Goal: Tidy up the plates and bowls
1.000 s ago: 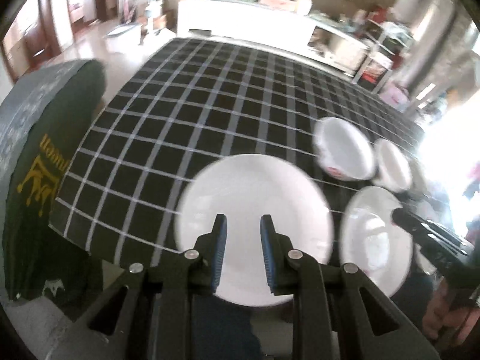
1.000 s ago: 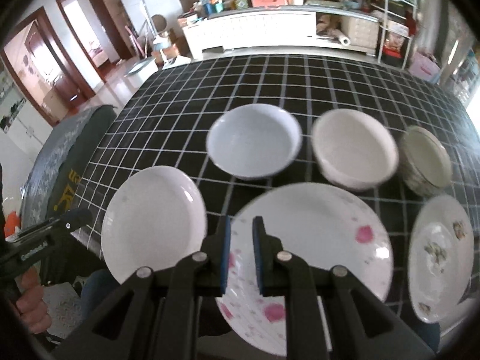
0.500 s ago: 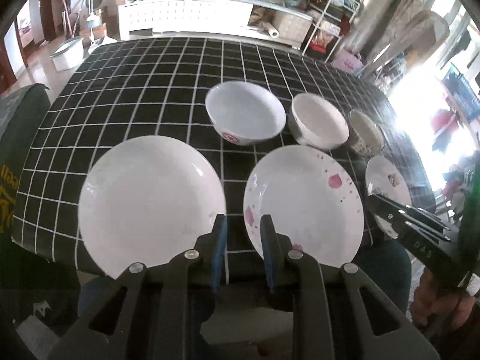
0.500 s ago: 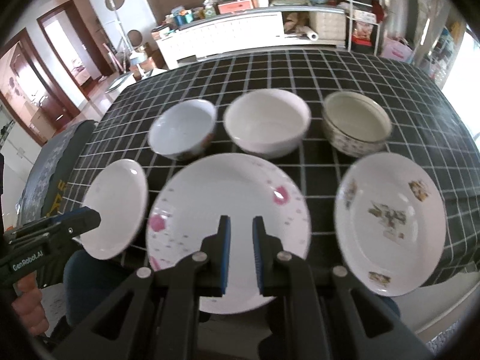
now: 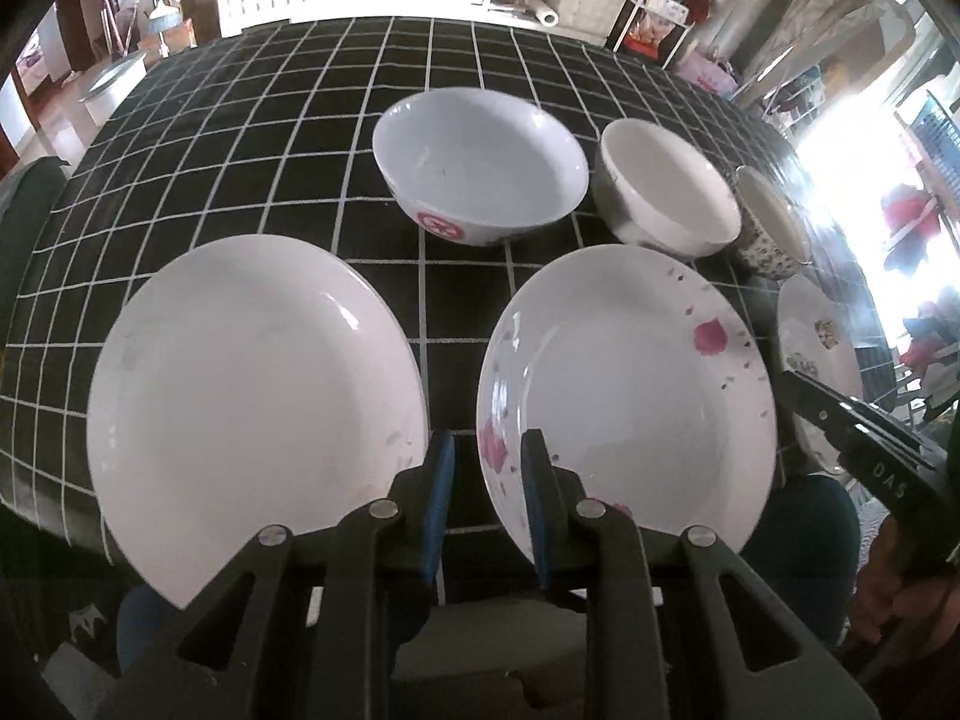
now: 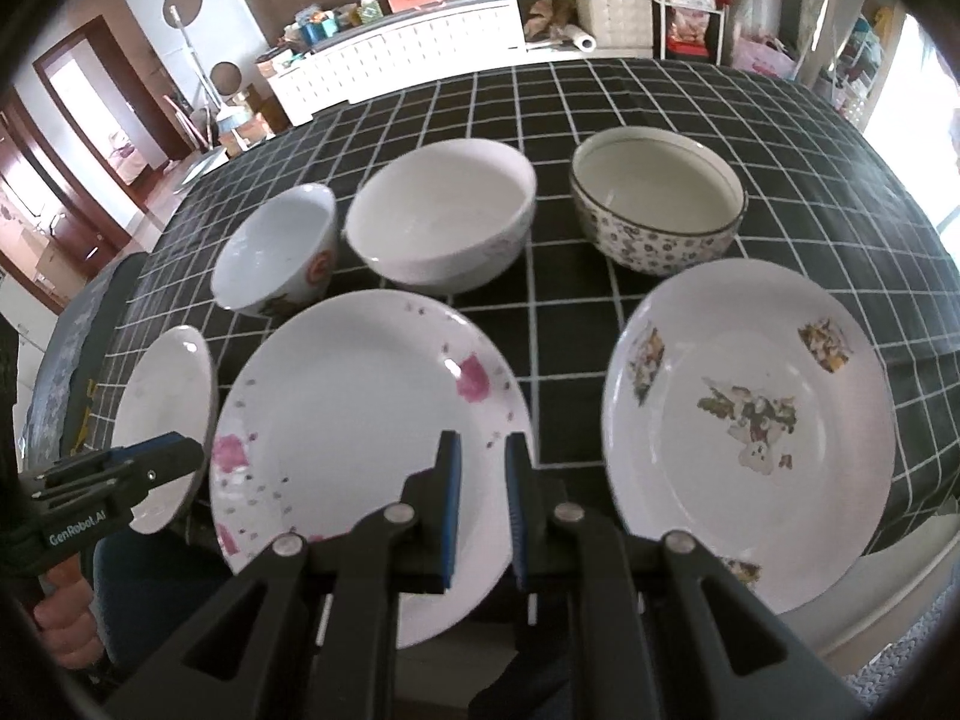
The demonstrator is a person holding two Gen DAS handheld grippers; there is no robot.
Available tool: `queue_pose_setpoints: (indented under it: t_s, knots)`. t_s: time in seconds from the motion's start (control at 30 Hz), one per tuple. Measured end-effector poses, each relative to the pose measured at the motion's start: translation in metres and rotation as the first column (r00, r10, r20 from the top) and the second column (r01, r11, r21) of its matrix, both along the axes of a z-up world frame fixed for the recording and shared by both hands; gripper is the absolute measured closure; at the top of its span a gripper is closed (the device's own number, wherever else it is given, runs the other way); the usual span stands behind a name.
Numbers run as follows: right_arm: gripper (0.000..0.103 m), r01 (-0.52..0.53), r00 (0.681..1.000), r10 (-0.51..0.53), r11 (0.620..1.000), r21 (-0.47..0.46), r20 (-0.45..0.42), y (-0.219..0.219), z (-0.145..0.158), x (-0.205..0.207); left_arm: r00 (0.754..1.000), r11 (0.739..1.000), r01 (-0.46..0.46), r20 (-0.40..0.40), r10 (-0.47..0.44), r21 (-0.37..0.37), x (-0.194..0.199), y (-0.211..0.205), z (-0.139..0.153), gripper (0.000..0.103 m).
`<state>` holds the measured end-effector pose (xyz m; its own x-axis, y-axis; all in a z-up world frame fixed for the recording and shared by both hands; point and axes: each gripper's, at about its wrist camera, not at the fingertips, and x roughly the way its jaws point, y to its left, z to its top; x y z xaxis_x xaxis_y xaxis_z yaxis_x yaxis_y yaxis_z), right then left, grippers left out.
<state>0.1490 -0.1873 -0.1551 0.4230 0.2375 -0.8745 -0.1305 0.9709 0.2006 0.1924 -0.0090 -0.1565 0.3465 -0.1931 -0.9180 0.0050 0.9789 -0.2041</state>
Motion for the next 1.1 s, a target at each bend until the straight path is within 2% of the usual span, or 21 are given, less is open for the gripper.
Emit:
queue_pose_setpoints:
  t_s: [0.23, 0.43, 0.57, 0.83, 1.1]
  knots:
    - [0.085, 0.009, 1.0, -0.009, 1.0, -0.006, -0.015, -0.005, -0.012, 0.009, 0.999, 1.0, 0.028, -0.026, -0.027, 0.013, 0.012, -0.008, -0.019, 0.083]
    - [0.085, 0.006, 1.0, -0.006, 0.999, -0.036, -0.022, -0.007, -0.018, 0.016, 0.999, 0.999, 0.042, -0.034, -0.041, 0.024, 0.016, -0.012, -0.029, 0.091]
    - [0.085, 0.017, 0.998, -0.017, 1.0, -0.016, -0.052, -0.012, -0.028, 0.019, 0.999, 0.999, 0.037, -0.036, -0.036, 0.021, 0.016, -0.011, -0.031, 0.093]
    - [0.085, -0.024, 0.999, 0.02, 0.996, -0.087, -0.04, -0.001, -0.028, 0.015, 0.999, 1.0, 0.031, -0.031, -0.031, -0.003, 0.016, -0.006, -0.032, 0.094]
    - [0.085, -0.001, 0.999, -0.003, 0.996, -0.087, -0.053, 0.002, -0.027, 0.017, 0.999, 0.999, 0.031, -0.027, -0.031, 0.005, 0.013, -0.006, -0.029, 0.094]
